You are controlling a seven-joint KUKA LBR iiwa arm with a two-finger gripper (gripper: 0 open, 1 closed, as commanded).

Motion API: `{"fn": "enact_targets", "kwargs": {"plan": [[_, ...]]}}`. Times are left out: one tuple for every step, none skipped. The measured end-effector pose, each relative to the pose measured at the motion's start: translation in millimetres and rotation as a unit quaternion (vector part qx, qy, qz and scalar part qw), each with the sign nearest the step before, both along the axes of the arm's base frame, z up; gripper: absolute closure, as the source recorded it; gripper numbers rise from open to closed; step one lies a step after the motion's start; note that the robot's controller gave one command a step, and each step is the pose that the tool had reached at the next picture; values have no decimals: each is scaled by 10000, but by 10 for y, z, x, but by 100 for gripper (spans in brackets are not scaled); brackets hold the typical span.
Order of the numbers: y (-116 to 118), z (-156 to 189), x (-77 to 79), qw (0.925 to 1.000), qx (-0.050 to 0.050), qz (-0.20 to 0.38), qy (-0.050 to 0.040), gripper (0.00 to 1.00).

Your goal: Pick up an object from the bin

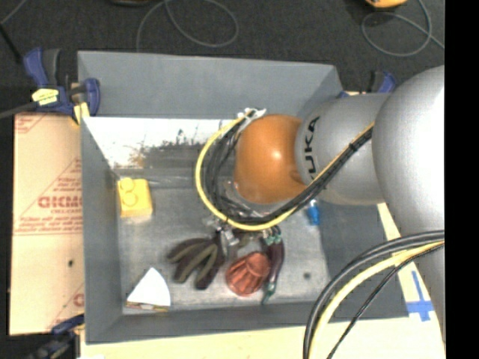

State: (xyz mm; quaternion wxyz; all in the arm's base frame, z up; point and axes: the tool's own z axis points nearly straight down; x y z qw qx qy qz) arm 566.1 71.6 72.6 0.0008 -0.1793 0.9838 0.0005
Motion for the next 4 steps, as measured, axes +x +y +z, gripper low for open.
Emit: {"fn": "enact_targets", "kwargs": {"plan": [[0,0,0,10000,1,-6,0,100],[-67,921,33,9998,4,182,-13,100],[-66,921,33,9998,6,177,-12,100],[-21,2317,50,10000,7,-21,-37,100]]}}
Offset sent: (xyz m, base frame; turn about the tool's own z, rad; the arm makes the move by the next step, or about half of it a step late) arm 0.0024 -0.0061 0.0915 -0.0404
